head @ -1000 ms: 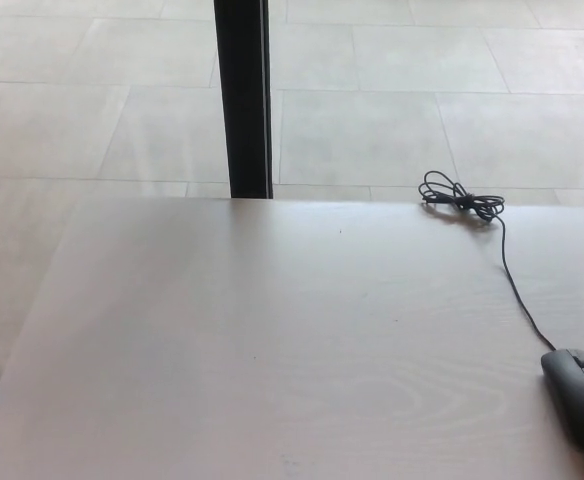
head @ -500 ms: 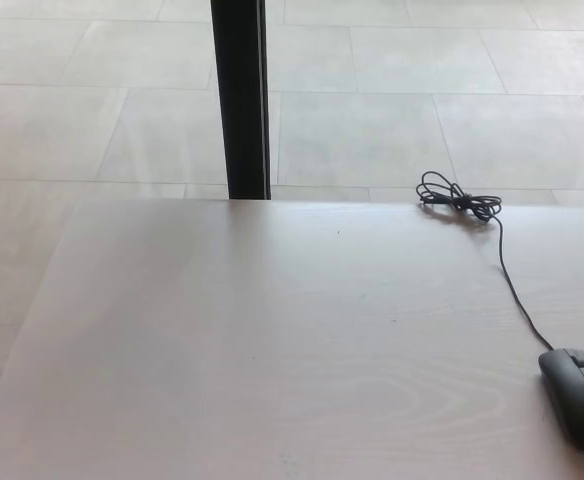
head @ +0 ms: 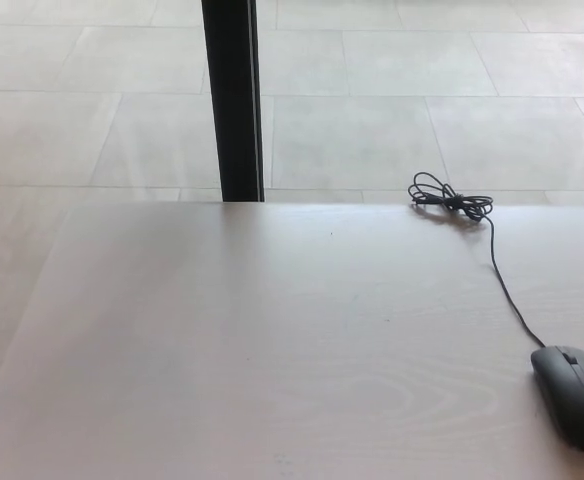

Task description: The robot uses its right fingers to click on the left button of the black mouse placed on the table.

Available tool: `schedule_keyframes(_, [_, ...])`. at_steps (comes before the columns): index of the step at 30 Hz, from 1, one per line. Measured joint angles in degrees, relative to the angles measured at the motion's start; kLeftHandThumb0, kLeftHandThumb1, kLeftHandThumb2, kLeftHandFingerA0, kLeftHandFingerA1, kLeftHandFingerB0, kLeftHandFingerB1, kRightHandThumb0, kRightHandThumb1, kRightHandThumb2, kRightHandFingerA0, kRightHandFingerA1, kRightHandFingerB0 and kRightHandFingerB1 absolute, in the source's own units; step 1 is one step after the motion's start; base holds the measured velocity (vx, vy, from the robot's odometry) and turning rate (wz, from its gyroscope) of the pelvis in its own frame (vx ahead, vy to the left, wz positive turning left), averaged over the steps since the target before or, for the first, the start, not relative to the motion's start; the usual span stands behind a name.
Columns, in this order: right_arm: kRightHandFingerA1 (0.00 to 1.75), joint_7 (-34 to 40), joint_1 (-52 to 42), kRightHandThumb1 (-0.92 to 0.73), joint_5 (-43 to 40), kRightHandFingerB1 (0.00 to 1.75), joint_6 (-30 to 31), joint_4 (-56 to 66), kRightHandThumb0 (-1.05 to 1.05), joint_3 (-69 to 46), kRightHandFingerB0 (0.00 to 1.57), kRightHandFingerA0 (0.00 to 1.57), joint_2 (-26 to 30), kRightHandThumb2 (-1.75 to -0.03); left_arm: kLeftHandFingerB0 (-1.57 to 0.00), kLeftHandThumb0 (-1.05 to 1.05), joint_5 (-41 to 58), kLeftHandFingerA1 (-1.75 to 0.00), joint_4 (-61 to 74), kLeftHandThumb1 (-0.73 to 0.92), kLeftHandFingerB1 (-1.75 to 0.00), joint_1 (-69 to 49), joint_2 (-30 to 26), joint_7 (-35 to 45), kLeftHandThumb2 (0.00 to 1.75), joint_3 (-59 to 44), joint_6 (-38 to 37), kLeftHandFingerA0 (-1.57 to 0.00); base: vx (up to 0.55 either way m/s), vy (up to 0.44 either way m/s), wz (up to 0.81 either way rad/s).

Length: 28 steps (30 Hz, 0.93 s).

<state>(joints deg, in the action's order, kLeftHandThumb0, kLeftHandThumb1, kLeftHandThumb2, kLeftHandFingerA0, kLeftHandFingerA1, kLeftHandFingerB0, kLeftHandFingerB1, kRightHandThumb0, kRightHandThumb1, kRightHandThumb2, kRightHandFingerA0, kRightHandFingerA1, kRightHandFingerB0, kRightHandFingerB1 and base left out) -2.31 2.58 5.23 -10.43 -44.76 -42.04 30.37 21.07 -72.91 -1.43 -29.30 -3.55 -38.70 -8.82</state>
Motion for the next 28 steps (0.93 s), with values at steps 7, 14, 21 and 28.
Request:
schedule_keyframes(7, [0.61, 1.8, 0.2, -0.61, -5.0, 0.49, 0.1, -7.7, -0.5, -1.9, 0.28, 0.51, -6.2, -1.01, -0.63, -0.6, -0.1, -0.75, -0.2, 0.57, -0.53, 0.0, 0.1, -0.1, 0.57, 0.4, 0.0, -0.86, 0.0, 0.0, 0.0])
schedule_keyframes(14, [0.46, 1.6, -0.1, -0.74, -9.1, 0.36, 0.2, -9.7, -0.56, -1.0, 0.36, 0.61, -7.5, -0.66, -0.57, -0.61, 0.2, -0.78, -0.2, 0.57, -0.51, 0.0, 0.3, 0.0, 0.57, 0.0, 0.0, -0.9, 0.0, 0.0, 0.0])
schedule_keyframes(21, [0.46, 1.3, -0.1, -0.79, -11.2, 0.36, 0.2, -11.0, -0.54, 1.6, 0.4, 0.59, -7.5, -0.62, -0.63, -0.57, 0.3, -0.71, -0.2, 0.57, -0.54, 0.0, 0.6, 0.1, 0.57, -0.2, 0.0, -0.79, 0.0, 0.0, 0.0])
schedule_keyframes(28, [0.82, 1.3, 0.0, -0.73, -12.3, 0.34, -0.2, -12.6, -0.47, 4.4, 0.36, 0.83, -7.5, -0.61, -0.57, -0.6, 0.3, -0.71, -0.2, 0.56, -0.52, 0.1, 0.7, 0.1, 0.57, 0.0, 0.0, -0.84, 0.0, 0.0, 0.0])
